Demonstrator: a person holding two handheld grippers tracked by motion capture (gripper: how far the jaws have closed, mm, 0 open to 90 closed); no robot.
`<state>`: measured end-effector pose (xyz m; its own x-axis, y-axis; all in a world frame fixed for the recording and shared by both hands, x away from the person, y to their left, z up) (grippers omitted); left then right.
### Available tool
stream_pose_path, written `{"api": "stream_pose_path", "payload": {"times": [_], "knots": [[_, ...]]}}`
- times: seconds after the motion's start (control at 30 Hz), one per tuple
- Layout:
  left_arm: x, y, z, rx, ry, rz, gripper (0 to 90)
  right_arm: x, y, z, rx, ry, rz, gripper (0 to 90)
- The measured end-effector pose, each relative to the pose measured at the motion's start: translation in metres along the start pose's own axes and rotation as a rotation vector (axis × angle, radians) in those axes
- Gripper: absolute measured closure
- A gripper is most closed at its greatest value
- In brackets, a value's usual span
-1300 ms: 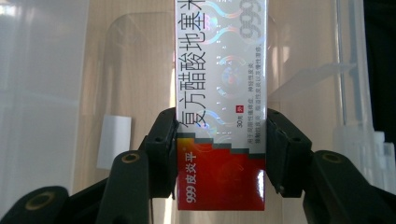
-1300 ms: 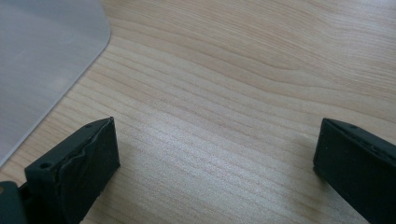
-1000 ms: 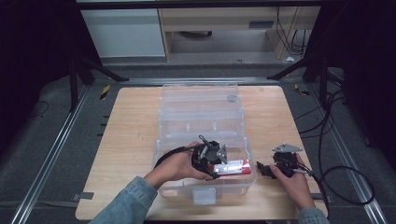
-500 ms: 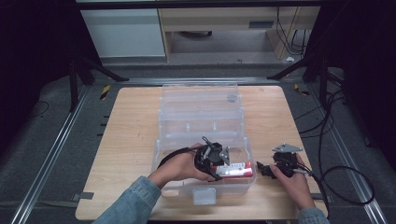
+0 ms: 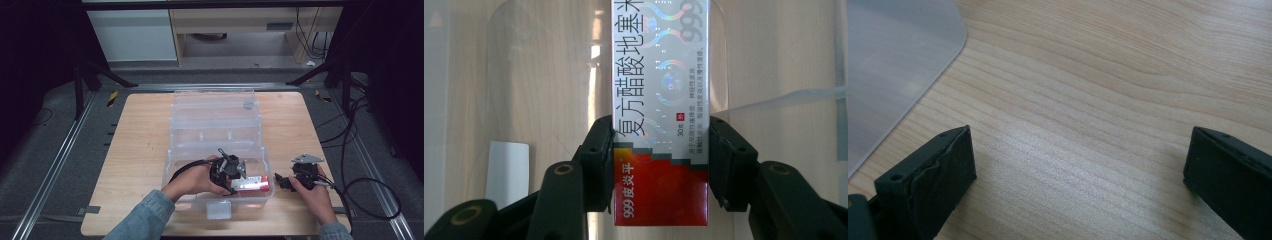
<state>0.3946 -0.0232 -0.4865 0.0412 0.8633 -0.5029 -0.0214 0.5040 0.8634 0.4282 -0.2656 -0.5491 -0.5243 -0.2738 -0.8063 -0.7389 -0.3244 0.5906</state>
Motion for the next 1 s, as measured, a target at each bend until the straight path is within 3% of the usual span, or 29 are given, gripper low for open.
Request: {"api": "stream_pose_path", "payload": {"times": [1.0], "knots": [[0.009, -0.023, 0.000, 0.010, 0.009, 0.051, 50.8, 0.000, 0.000, 0.000, 0.000, 0.000, 0.000, 0.5]]}}
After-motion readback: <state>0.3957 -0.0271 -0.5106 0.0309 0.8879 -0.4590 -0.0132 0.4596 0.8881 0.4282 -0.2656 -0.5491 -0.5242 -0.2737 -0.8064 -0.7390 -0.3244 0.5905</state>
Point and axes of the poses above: each handheld gripper's, and its own axes: y roughly backward along the jaws, x roughly out of its underside, z roughly to its left, the point moved 6 cm from there along -y, roughly forward along the jaws, and after that the axes turned 8 degrees about -z, right-handed, at the moved point
